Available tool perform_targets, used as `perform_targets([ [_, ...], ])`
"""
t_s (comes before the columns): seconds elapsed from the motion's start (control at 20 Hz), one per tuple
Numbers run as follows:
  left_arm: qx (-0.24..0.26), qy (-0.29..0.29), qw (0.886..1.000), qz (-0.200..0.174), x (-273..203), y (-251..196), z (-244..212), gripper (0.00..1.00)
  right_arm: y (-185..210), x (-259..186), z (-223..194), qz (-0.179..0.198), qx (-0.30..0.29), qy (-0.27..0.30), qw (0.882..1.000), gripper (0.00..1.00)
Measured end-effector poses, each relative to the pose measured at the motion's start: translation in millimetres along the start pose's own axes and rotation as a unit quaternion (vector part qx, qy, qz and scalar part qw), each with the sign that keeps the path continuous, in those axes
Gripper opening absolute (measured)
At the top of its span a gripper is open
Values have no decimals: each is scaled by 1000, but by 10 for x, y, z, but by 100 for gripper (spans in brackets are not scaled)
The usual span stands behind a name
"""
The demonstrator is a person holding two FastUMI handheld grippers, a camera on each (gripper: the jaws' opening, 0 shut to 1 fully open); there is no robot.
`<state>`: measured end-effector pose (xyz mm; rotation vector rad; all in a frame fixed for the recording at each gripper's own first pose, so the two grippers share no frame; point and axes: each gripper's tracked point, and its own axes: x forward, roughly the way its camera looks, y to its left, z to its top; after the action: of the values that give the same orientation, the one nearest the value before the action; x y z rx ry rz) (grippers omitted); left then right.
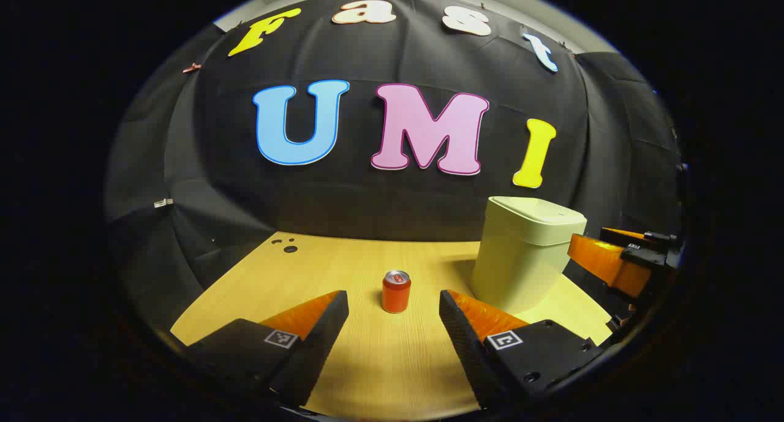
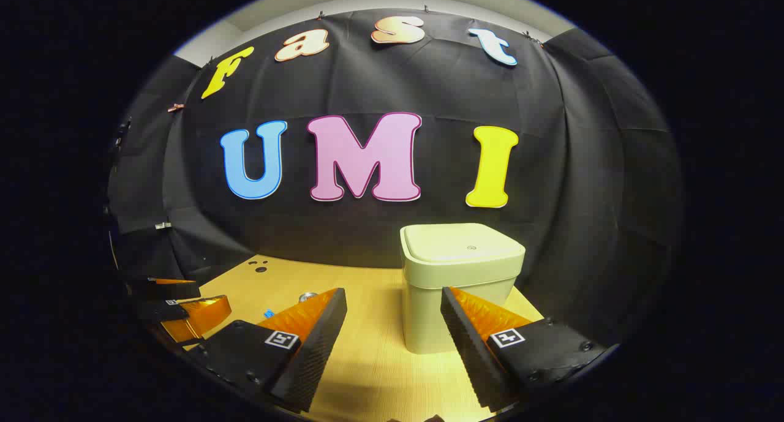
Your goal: Press the lid of the desktop garbage bin to open it, pick up the crumpled paper on the desktop and throw it into the bin, then pick up the pop can on the desktop and drop it into the bin, and finally close the garbage bin lid.
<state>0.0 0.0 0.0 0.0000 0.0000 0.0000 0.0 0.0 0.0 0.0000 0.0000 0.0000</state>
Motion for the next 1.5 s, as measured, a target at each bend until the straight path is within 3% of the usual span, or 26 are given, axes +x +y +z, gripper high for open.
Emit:
perform_targets([
  [0.4,0,-1,1000,16,74,58,-31,96,-67,76,6,4,-16,-5,1000,98],
  [1.3,22,1,1000,5,90,-105,-142,96,-103,100,14,12,-23,-3,1000,98],
  [1.45,21,4,1000,8,101,-71,-147,96,-128,122,49,6,-29,-4,1000,96],
  [1.5,24,2,1000,11,100,-54,-144,96,-121,124,74,7,-31,-7,999,92],
])
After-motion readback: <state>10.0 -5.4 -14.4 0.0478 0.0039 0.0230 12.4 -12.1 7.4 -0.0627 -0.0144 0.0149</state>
